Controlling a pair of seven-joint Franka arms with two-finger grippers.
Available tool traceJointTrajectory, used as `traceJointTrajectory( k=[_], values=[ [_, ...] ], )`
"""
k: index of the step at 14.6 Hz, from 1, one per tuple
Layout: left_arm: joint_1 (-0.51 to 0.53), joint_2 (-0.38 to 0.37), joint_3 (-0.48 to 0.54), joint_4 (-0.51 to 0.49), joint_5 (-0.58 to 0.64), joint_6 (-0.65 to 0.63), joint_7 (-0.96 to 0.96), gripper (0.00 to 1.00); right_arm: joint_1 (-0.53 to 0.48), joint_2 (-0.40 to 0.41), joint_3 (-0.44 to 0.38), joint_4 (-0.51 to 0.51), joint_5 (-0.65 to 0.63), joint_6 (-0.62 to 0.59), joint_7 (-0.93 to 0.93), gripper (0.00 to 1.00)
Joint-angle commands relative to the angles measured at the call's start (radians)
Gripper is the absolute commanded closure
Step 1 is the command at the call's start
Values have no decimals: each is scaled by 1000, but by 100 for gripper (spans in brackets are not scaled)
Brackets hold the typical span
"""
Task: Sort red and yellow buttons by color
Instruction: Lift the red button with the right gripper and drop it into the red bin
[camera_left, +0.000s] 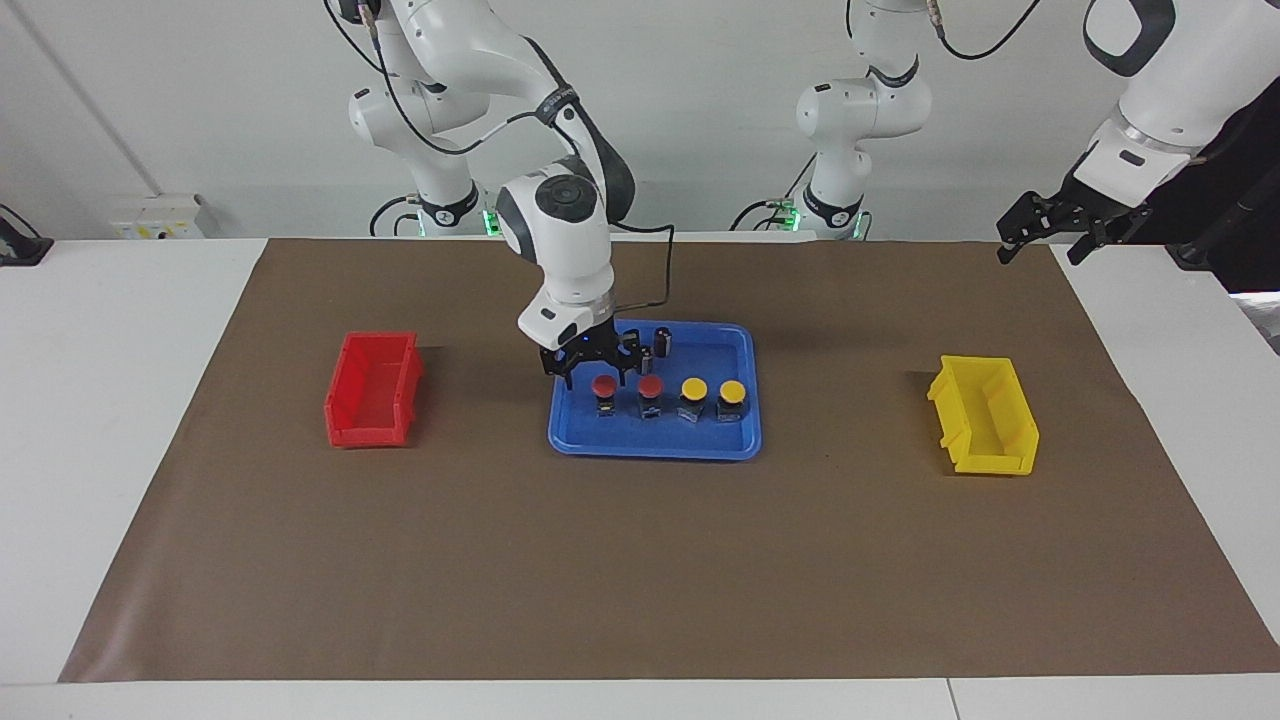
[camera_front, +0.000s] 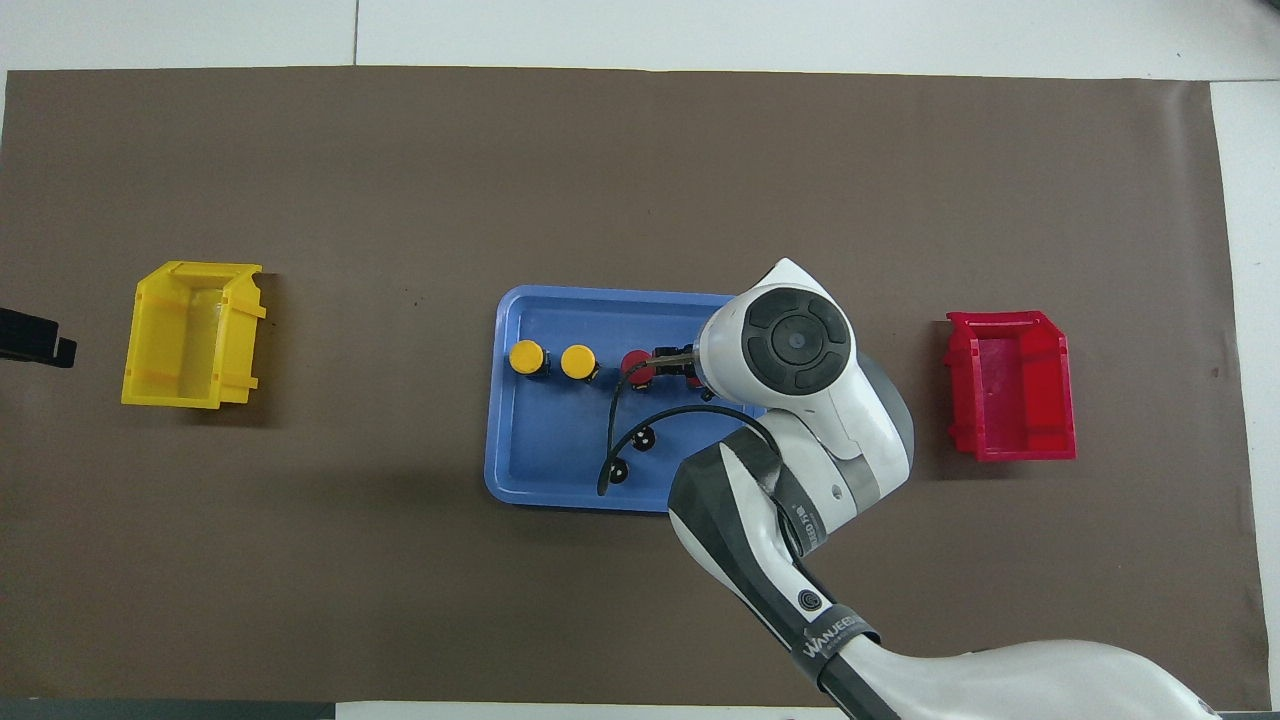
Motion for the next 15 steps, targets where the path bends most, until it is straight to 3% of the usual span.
traceJointTrajectory(
  k=[1, 10, 12, 15],
  values=[
    [8, -24, -5, -26, 14, -6, -9, 0, -1, -3, 1, -10, -8, 21, 5, 17],
    [11, -32, -5, -37, 14, -1, -10, 0, 10, 43, 1, -9, -11, 56, 2, 24],
    [11, -32, -5, -37, 14, -2, -10, 0, 10, 43, 1, -10, -11, 56, 2, 34],
    [11, -32, -5, -37, 14, 2, -10, 0, 10, 43, 1, -7, -11, 55, 14, 63]
  ],
)
